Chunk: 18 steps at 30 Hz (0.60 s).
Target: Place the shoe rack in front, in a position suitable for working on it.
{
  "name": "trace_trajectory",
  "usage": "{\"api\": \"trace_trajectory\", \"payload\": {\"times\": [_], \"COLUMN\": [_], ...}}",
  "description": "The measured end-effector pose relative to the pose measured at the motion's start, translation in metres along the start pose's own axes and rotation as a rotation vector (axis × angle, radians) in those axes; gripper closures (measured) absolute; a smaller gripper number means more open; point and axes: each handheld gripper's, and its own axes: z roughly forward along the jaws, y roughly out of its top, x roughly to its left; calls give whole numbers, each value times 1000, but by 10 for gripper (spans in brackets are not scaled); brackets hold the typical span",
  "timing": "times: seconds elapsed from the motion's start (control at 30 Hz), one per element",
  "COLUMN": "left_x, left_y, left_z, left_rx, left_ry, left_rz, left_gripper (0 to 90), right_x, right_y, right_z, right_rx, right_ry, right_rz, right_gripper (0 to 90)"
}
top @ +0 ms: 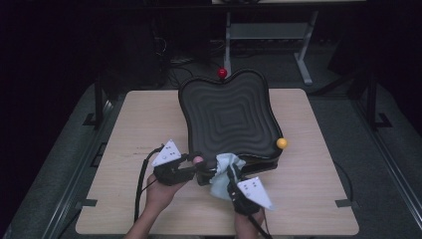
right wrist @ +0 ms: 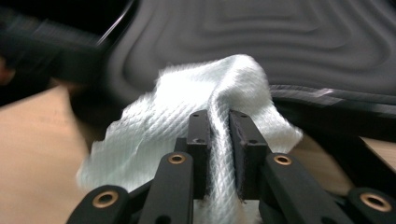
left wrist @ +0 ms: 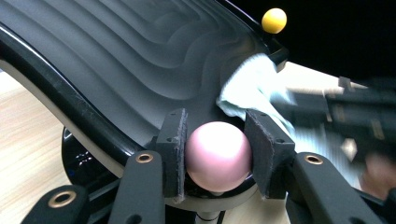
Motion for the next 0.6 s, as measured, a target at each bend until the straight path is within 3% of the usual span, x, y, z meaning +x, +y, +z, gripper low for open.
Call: {"api": "trace_trajectory", "payload": {"times": [0.03,0.07,0.13,0.2,0.33,0.4,0.47,0.53,0.6], "left_x": [0,-1,-1,0,1,3,2,2,3], "left_y": [0,0,0,0,0,0,0,1,0], "left_z": [0,0,1,1,2,1,2,2,3], "left_rx": [-1,1,0,0,-5,-5,-8,-5,-7], "left_ry": [0,1,2,-2,8,4,9,8,9], "left_rz": [0,1,1,1,-2,-8,-5,-6,-10], "left_gripper": [603,603,603,603,603,603,603,603,603], "right_x": [0,-4,-20,-26,-2,3,1,-4,-5], "right_y": [-3,-4,-3,-2,-4,-5,-5,-4,-2], "right_z": [1,2,7,7,2,-1,1,4,5], "right_rx": [-2,7,16,5,-5,-12,-11,-6,-7], "right_ry": [-6,-12,-50,-34,36,68,59,31,38], "right_rz": [-19,-4,55,107,57,52,18,29,47], "right_gripper": [790,790,790,792,791,793,793,794,794]}}
